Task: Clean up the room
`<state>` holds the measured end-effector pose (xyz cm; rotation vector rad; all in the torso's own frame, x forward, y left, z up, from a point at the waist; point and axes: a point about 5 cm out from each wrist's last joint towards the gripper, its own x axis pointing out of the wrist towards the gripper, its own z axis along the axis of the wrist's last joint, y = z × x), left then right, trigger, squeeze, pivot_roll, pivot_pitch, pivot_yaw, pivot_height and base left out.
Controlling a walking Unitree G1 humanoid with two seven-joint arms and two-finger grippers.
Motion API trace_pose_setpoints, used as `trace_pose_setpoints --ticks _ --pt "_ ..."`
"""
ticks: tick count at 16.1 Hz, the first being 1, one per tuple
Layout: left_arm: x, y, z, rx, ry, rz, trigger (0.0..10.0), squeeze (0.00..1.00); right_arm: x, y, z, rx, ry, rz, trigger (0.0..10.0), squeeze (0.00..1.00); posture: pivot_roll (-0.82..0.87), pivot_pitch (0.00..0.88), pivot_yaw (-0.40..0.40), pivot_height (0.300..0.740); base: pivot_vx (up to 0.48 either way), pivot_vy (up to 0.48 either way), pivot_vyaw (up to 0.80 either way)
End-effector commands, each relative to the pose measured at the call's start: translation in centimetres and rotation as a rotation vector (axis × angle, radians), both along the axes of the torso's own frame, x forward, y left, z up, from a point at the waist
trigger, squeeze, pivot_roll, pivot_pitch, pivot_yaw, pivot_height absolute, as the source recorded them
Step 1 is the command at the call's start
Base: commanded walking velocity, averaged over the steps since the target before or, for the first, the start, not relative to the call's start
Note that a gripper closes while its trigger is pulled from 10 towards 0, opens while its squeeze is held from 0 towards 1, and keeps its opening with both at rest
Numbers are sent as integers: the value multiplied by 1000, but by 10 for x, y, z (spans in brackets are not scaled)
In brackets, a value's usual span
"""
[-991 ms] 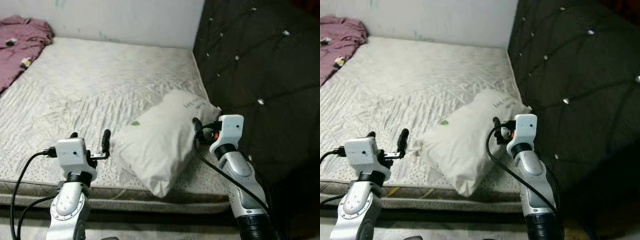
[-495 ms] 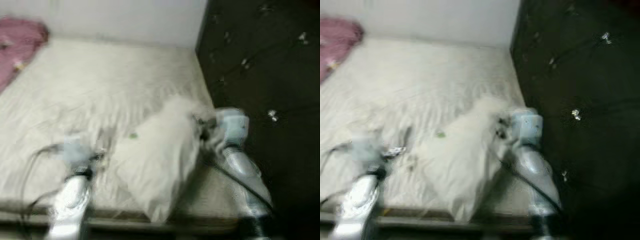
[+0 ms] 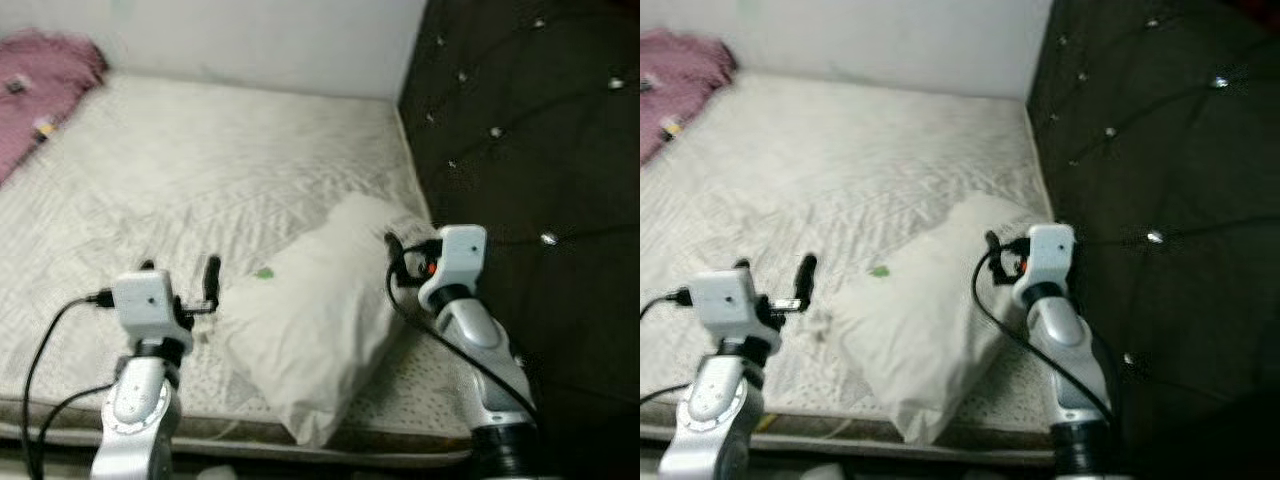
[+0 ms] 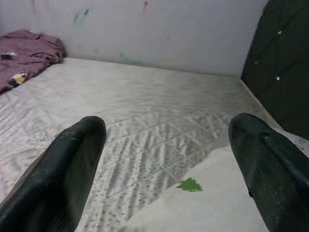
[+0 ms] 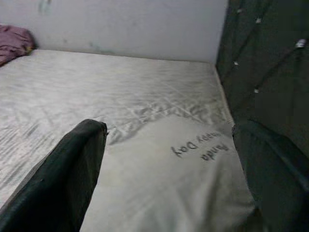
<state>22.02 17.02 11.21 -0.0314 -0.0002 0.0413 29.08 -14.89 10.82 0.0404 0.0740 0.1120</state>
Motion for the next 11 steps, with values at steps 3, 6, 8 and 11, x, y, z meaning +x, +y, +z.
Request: trace_pose_setpoints --ticks 3,6,8,11 --pt "0 6 0 41 10 46 10000 0 2 1 3 3 -14 9 10000 0 -8 0 -61 740 0 0 0" --pt "-1 7 -1 28 16 53 10000 0 1 3 3 8 -17 18 10000 0 -7 0 -59 740 0 0 0" --pt "0 7 -1 27 17 50 10000 0 1 3 3 7 -18 26 10000 0 -7 0 -59 722 0 0 0" --pt "1 5 0 24 12 41 10000 0 1 4 4 14 -18 29 10000 0 -12 0 -54 682 0 0 0"
